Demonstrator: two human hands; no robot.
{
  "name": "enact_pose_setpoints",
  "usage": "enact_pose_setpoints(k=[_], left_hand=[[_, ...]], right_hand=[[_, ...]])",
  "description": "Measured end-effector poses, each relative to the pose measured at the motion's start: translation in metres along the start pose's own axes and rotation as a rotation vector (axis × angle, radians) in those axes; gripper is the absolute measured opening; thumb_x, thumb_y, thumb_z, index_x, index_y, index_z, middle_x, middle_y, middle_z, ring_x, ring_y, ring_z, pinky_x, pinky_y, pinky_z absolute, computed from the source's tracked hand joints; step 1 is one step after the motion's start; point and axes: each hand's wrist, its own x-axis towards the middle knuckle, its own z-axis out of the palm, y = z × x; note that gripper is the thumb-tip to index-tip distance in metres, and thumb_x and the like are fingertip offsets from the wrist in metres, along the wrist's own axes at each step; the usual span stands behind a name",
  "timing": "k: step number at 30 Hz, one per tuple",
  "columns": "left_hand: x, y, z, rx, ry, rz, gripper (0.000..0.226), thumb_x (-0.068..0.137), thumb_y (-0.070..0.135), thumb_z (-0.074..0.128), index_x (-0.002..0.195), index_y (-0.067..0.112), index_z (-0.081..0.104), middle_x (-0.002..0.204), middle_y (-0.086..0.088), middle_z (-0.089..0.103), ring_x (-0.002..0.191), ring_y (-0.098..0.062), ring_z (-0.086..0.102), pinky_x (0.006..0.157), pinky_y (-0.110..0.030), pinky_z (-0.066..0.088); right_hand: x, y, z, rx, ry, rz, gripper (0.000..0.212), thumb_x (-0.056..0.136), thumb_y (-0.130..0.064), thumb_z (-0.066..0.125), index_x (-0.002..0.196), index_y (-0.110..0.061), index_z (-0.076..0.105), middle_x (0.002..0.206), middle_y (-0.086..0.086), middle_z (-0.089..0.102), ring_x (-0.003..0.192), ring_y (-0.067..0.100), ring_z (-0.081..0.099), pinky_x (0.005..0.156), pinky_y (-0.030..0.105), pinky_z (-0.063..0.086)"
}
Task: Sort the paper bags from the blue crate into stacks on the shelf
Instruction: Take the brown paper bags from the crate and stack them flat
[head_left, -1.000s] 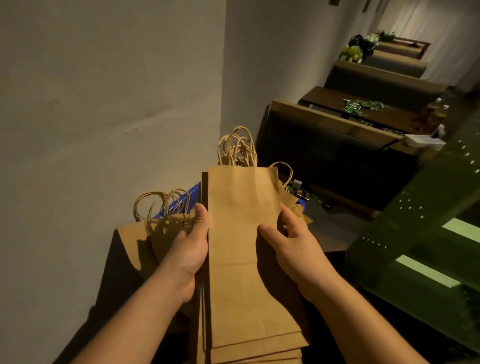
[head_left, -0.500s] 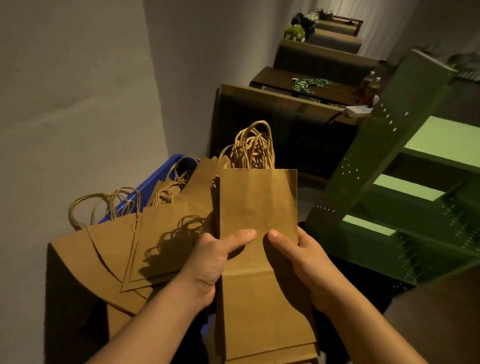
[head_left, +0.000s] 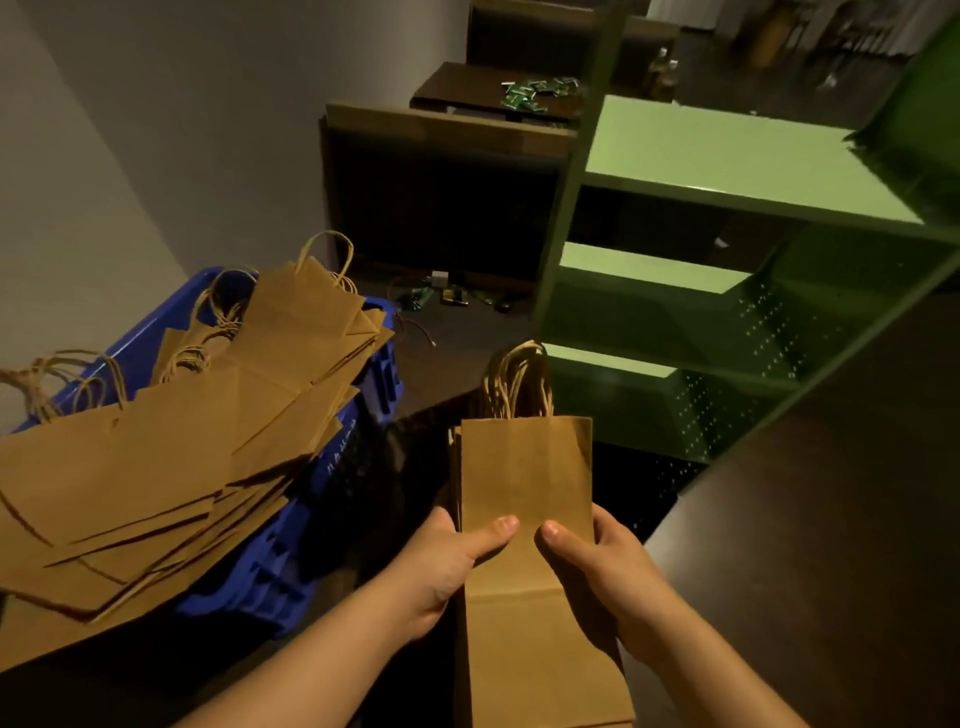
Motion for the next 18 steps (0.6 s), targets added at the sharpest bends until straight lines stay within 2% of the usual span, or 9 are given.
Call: enact_pose_setpoints(k=[3,6,10,11,13,14,16,17,18], left_hand=[[0.013,-0.034,0.019,-0.002,-0.016,-0.065,0.072,0.065,0.04,0.094,0.122,0.02,0.054,0.117,-0.006,0.073,0.107,-0.024,0.072,0.099,-0.049,0.057],[0.027,-0.064,0.035,-0.009,-0.008,-0.136,0.067,0.07,0.031,0.094,0.123,0.017,0.055,0.116,-0.009,0.074,0.105,-0.026,0.074,0.096,-0.05,0.058],[0.041,-0.092,0.056,0.023,0.016,-0.171,0.056,0.078,0.026,0.089,0.123,0.017,0.057,0.112,-0.008,0.077,0.1,-0.026,0.076,0.091,-0.049,0.061],[0.044,-0.095,0.062,0.047,0.03,-0.172,0.053,0.08,0.026,0.088,0.122,0.017,0.058,0.11,-0.007,0.077,0.099,-0.026,0.076,0.091,-0.049,0.061],[0.053,-0.1,0.073,0.101,0.065,-0.166,0.05,0.081,0.032,0.086,0.121,0.019,0.059,0.109,-0.005,0.076,0.098,-0.024,0.075,0.091,-0.05,0.06],[0.058,-0.103,0.079,0.121,0.082,-0.148,0.056,0.079,0.039,0.087,0.123,0.02,0.058,0.112,-0.004,0.076,0.1,-0.023,0.074,0.092,-0.05,0.06],[0.074,-0.114,0.09,0.201,0.112,-0.135,0.079,0.068,0.059,0.088,0.131,0.023,0.055,0.122,-0.001,0.072,0.11,-0.022,0.07,0.097,-0.05,0.057],[0.08,-0.116,0.096,0.239,0.108,-0.14,0.079,0.068,0.063,0.086,0.129,0.023,0.055,0.124,0.0,0.07,0.112,-0.022,0.068,0.098,-0.048,0.056],[0.083,-0.114,0.104,0.283,0.117,-0.143,0.065,0.075,0.058,0.083,0.122,0.021,0.057,0.12,-0.001,0.07,0.108,-0.02,0.067,0.094,-0.044,0.057]], right_hand=[[0.005,0.032,-0.025,0.066,-0.032,0.105,0.057,0.079,-0.033,0.085,0.128,-0.022,0.058,0.11,0.002,0.079,0.102,0.023,0.076,0.101,0.05,0.056],[0.008,0.062,-0.042,0.098,-0.062,0.173,0.049,0.084,-0.024,0.083,0.126,-0.016,0.061,0.112,0.006,0.079,0.104,0.027,0.075,0.103,0.051,0.054],[0.019,0.1,-0.055,0.133,0.006,0.245,0.086,0.058,-0.042,0.098,0.131,-0.021,0.058,0.118,0.005,0.077,0.106,0.029,0.075,0.103,0.053,0.054],[0.023,0.106,-0.059,0.143,0.012,0.256,0.08,0.061,-0.038,0.096,0.13,-0.019,0.06,0.115,0.007,0.077,0.104,0.031,0.075,0.102,0.054,0.054],[0.031,0.115,-0.067,0.161,0.035,0.272,0.051,0.078,-0.017,0.085,0.124,-0.012,0.065,0.106,0.013,0.079,0.098,0.035,0.076,0.1,0.056,0.055],[0.036,0.119,-0.073,0.165,0.056,0.28,0.043,0.082,-0.01,0.08,0.123,-0.01,0.066,0.103,0.014,0.079,0.096,0.035,0.076,0.099,0.056,0.055],[0.043,0.124,-0.082,0.162,0.084,0.287,0.041,0.083,-0.011,0.079,0.122,-0.009,0.065,0.1,0.015,0.079,0.092,0.033,0.077,0.09,0.05,0.059],[0.046,0.126,-0.085,0.157,0.102,0.289,0.042,0.082,-0.015,0.08,0.122,-0.01,0.065,0.099,0.014,0.079,0.089,0.031,0.078,0.081,0.045,0.061],[0.049,0.128,-0.089,0.142,0.127,0.292,0.044,0.082,-0.018,0.082,0.121,-0.011,0.064,0.099,0.013,0.079,0.087,0.029,0.078,0.072,0.039,0.059]])
